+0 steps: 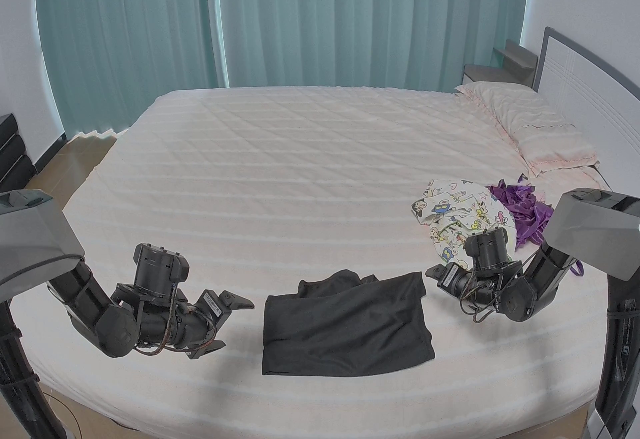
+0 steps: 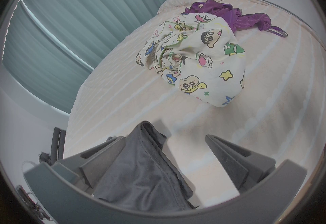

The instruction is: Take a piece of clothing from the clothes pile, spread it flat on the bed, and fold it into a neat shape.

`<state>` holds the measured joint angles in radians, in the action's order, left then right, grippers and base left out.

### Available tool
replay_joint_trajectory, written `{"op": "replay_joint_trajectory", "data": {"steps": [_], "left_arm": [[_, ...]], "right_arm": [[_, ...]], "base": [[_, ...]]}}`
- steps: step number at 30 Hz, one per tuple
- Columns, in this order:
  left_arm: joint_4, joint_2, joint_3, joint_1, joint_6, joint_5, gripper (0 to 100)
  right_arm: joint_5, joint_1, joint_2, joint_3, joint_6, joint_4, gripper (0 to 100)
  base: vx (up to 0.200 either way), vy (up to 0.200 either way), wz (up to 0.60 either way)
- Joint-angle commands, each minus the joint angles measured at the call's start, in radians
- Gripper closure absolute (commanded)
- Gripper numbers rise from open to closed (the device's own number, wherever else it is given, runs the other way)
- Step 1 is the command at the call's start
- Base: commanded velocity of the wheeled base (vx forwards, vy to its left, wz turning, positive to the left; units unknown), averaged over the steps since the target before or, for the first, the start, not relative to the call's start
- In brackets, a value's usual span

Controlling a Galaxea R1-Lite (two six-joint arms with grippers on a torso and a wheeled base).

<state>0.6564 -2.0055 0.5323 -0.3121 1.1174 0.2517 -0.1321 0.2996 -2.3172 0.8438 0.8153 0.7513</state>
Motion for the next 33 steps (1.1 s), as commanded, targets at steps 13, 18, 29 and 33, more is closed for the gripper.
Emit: {"op": "replay_joint_trajectory", "data": {"steps": [13, 18, 29, 33], "left_arm": [[-0.015, -0.345, 0.333, -0.056, -0.505, -0.219, 0], [-0.014, -0.409, 0.429, -0.054, -0.513, -0.223, 0], [-0.017, -0.469, 0.512, -0.056, -0.515, -0.223, 0], [-0.020, -0.470, 0.517, -0.056, -0.515, -0.223, 0]], "right_arm": [[-0.003, 0.046, -0.007, -0.089, -0.044, 0.135, 0], [-0.001, 0.049, -0.007, -0.092, -0.045, 0.137, 0], [-0.001, 0.049, -0.005, -0.094, -0.045, 0.137, 0], [-0.001, 0.049, -0.005, -0.094, -0.044, 0.137, 0]], "base": [[0.000, 0.000, 0.00], [0.000, 0.000, 0.00], [0.000, 0.000, 0.00], [0.000, 0.000, 0.00]]}}
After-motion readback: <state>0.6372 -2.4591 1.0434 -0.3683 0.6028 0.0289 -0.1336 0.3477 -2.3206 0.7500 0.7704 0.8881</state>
